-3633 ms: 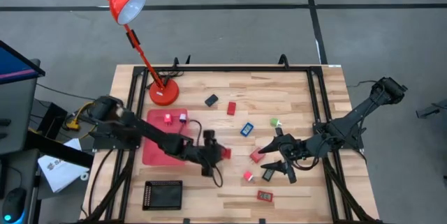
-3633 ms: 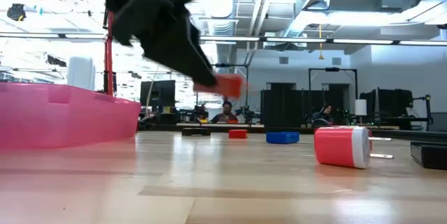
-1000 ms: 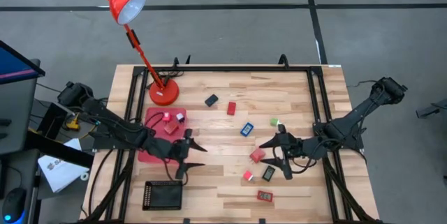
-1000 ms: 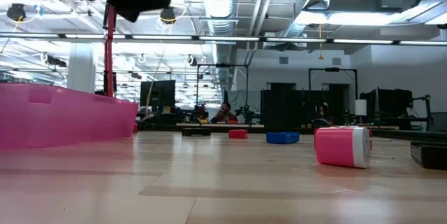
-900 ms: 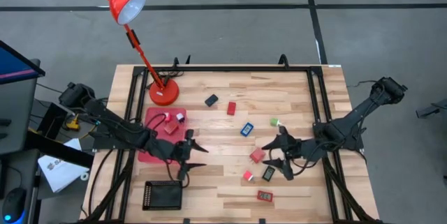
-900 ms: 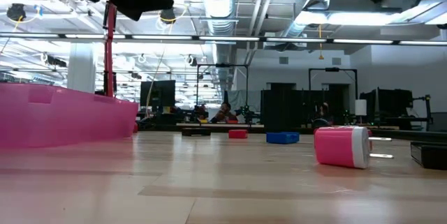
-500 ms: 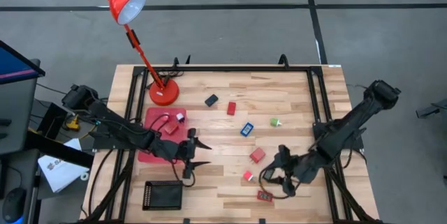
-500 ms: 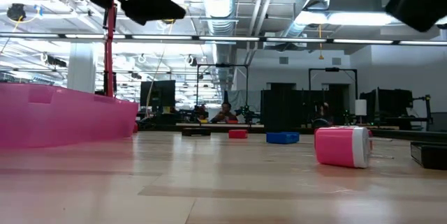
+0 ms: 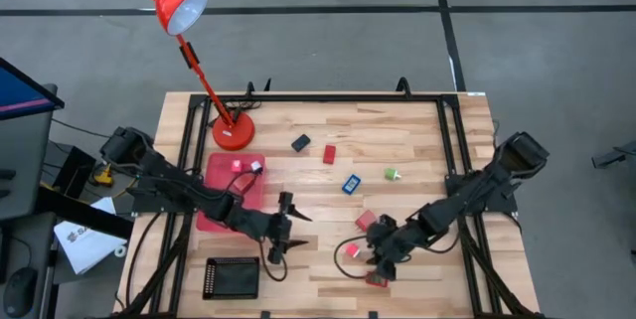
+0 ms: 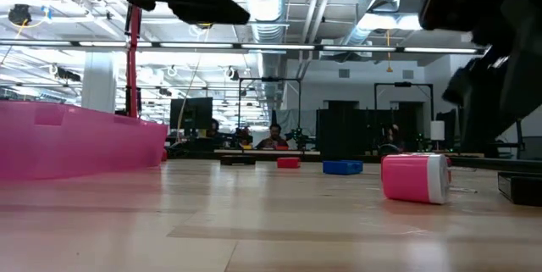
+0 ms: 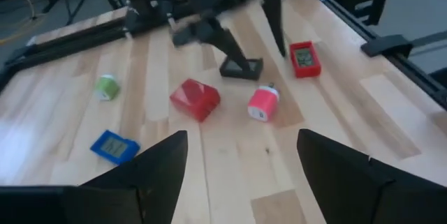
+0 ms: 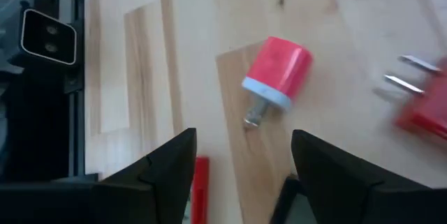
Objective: Pick & Place Office items
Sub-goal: Put the pink charger adapter into the red bin
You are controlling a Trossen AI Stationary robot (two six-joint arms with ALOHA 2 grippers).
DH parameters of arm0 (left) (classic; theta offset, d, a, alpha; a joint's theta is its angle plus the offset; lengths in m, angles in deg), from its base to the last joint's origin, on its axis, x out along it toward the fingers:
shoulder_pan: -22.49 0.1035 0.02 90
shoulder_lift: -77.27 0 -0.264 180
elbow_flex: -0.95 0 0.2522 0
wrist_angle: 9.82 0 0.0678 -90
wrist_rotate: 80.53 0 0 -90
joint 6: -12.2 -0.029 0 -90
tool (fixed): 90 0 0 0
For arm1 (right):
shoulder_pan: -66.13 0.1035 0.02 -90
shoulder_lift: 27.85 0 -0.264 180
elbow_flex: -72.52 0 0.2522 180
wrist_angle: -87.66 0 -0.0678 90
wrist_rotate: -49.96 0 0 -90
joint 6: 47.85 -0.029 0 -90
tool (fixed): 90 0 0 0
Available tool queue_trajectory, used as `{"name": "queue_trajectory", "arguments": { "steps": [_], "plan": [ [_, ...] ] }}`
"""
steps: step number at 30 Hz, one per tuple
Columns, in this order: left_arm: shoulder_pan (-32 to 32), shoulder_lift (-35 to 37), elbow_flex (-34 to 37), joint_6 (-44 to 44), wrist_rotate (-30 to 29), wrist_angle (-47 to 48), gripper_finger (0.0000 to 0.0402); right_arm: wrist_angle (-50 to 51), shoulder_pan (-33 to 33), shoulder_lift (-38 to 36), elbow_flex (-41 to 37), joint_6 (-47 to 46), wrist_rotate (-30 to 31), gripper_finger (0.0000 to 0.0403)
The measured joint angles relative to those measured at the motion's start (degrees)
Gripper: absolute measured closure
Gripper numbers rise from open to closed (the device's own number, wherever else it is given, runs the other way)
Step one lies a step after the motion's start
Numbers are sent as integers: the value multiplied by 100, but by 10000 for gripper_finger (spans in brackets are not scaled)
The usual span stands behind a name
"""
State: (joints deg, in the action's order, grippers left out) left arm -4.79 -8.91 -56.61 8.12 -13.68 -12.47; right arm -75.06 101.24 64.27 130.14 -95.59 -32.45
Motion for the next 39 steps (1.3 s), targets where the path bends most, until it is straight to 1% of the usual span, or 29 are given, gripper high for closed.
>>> {"name": "queue_trajectory", "arguments": {
  "steps": [3, 9, 12, 18, 21, 24, 26, 29, 31, 34, 36, 39],
  "plan": [
    [-61, 152, -3, -10, -37, 23, 138, -459, -101, 253, 0, 121, -303, 205],
    [-173, 378, 1, 2, -111, 380, 140, -955, -324, 706, -2, 313, -673, 277],
    [-222, 435, 1, 18, -221, 498, 140, -1397, -488, 889, -1, 561, -821, 299],
    [-272, 444, 1, 125, -465, 710, 142, -1780, -1037, 1048, 95, 1410, -883, 310],
    [-271, 444, 3, 300, -671, 1022, 143, -2061, -1278, 1007, 219, 1868, -895, 311],
    [-269, 444, 3, 543, -930, 1336, 143, -1919, -1345, 846, 284, 2026, -980, 311],
    [-269, 442, 3, 719, -945, 1448, 143, -1591, -1307, 687, 271, 1989, -985, 310],
    [-289, 415, 3, 864, -934, 1359, 143, -1331, -1136, 402, 271, 1947, -712, 310],
    [-291, 328, 3, 888, -836, 1165, 141, -1360, -963, 176, 271, 2018, -366, 310],
    [-291, 11, 3, 825, -859, 812, 133, -1352, -639, -204, 271, 2254, 376, 310],
    [-306, -298, 3, 663, -1039, 586, 128, -1344, -411, -459, 271, 2419, 922, 308],
    [-313, -785, 3, 452, -1197, 247, 124, -1156, -141, -773, 271, 2440, 1533, 292]
  ]
}}
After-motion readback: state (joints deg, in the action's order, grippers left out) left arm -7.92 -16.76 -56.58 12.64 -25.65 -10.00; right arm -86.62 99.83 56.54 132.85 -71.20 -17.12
